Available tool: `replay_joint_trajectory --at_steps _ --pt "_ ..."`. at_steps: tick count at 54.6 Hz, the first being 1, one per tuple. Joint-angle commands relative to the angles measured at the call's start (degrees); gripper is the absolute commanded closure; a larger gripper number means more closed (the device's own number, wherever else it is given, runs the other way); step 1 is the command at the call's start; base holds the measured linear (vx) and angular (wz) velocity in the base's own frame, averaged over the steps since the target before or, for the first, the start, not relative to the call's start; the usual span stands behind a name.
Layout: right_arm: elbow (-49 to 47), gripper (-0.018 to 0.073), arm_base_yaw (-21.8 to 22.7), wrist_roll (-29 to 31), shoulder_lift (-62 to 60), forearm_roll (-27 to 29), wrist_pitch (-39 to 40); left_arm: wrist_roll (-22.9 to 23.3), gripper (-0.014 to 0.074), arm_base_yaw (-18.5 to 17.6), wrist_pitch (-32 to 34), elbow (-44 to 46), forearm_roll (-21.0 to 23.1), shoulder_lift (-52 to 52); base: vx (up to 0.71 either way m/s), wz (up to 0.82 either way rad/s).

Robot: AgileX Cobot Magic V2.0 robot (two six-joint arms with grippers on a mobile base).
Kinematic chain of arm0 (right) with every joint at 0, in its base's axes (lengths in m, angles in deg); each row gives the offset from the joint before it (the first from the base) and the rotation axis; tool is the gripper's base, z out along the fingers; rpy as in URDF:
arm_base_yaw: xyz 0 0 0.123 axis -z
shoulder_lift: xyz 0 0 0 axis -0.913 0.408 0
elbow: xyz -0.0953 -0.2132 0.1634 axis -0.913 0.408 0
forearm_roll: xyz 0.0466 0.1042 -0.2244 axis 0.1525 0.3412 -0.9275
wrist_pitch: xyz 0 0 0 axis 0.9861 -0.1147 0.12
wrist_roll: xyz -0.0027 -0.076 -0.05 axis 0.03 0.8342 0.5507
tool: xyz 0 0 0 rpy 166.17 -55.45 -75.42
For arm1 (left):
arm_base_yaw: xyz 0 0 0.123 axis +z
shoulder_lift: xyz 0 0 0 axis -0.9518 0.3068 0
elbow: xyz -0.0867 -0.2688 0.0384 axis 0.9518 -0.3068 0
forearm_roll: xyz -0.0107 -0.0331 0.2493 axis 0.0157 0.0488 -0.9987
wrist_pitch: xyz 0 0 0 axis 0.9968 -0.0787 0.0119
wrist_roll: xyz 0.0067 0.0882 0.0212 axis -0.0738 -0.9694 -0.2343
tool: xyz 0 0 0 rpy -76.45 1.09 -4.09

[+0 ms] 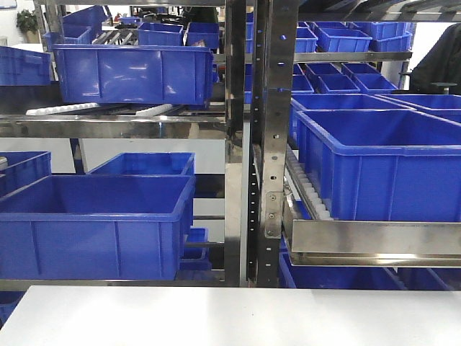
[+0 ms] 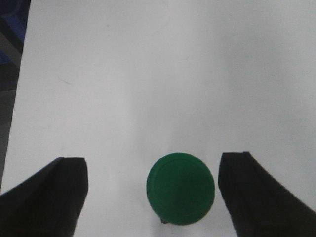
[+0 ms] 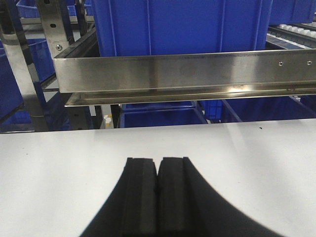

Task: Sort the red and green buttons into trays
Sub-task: 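Close the left gripper on the green button and lift it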

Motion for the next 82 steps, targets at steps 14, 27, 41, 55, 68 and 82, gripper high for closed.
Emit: replay_joint_trajectory --at_steps 14,27,41,55,68,82 --pt "-2.00 0.0530 -0.09 0.31 0.69 -0.21 4.79 0.42 0.0000 -0.78 8.75 1.58 0.40 5.97 0.00 0.00" --pt "-2.00 0.0530 -0.09 0.31 0.69 -0.21 4.79 0.47 0.0003 -0.78 12.98 1.58 0.40 12.52 0.00 0.00" --pt "-2.00 0.0530 -0.09 0.31 0.69 -0.21 4.79 0.53 0.0059 -0.78 19.65 1.58 0.41 16.07 0.00 0.00" --pt "-2.00 0.0530 -0.09 0.31 0.69 -0.21 4.79 0.53 0.0413 -0.78 20.76 1.58 0.41 17.94 0.00 0.00" --pt "-2.00 0.0530 -0.09 0.31 0.69 -0.21 4.79 0.53 0.0605 -0.78 21.65 1.58 0.41 17.87 0.00 0.00" --pt "-2.05 0.0512 -0.09 0.31 1.06 0.17 -3.48 0.53 0.0603 -0.78 18.89 1.58 0.41 12.02 0.00 0.00"
